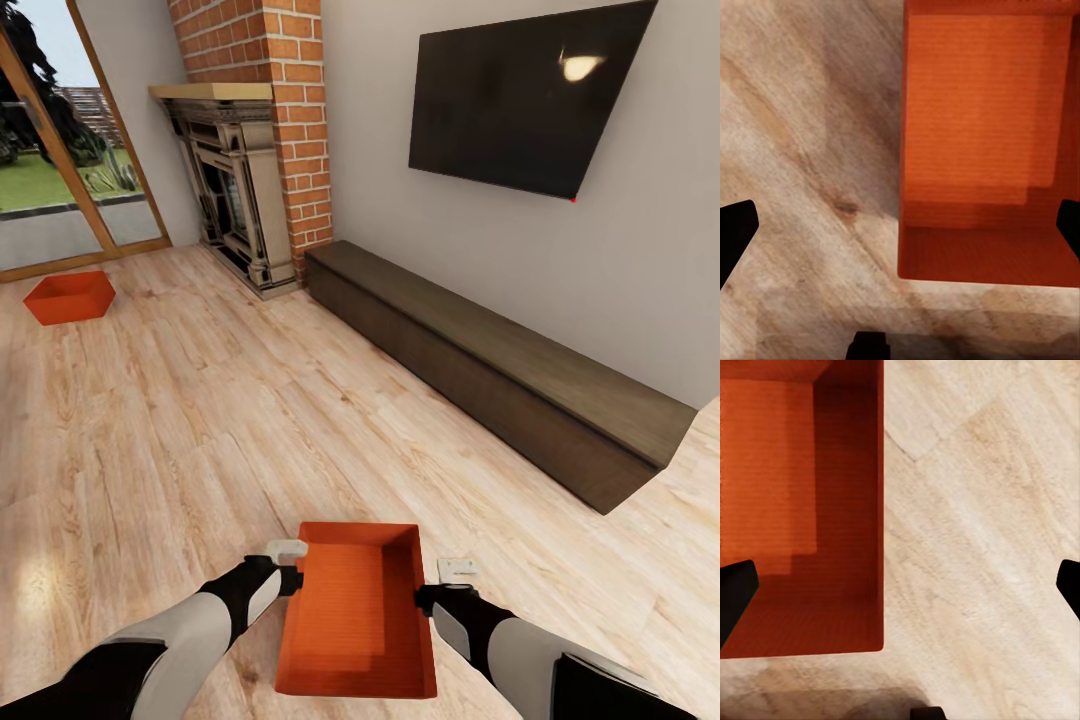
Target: Move the two storage containers from the living room to the garage. In the garage, place one container on the floor and stack the other container on top of it (either order is fine).
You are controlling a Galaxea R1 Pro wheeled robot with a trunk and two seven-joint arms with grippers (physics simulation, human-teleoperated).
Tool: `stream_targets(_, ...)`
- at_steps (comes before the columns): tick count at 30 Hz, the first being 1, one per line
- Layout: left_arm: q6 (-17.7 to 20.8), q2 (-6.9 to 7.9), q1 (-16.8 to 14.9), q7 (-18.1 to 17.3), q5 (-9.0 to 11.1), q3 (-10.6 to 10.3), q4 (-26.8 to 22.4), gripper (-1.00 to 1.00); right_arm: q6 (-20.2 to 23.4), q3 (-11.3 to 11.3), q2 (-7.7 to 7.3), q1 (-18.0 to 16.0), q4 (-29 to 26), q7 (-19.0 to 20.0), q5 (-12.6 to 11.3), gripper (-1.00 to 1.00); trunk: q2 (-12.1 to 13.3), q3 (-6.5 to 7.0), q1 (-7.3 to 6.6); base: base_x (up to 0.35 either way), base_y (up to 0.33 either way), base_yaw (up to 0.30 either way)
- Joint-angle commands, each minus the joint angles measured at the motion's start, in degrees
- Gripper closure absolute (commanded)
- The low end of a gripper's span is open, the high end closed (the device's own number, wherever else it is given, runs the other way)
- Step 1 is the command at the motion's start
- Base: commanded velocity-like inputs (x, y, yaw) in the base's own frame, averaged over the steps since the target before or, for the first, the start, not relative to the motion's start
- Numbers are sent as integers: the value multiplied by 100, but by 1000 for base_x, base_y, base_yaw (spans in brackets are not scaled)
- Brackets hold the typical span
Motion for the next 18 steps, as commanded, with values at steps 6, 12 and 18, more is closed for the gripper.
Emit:
stream_targets(6,23,-4,-2,18,4,12,-11,-100,35,35,-3,-2,-13,-17,-23,-100,-2,-4,0,0,0,0)
stream_targets(12,32,-4,-1,48,13,18,-8,-100,35,33,-4,-3,-13,-13,-23,-100,-82,-40,44,0,0,0)
stream_targets(18,58,-11,-3,53,14,18,-5,-100,35,47,-4,-2,-13,-13,-16,-100,-323,-148,175,0,0,0)
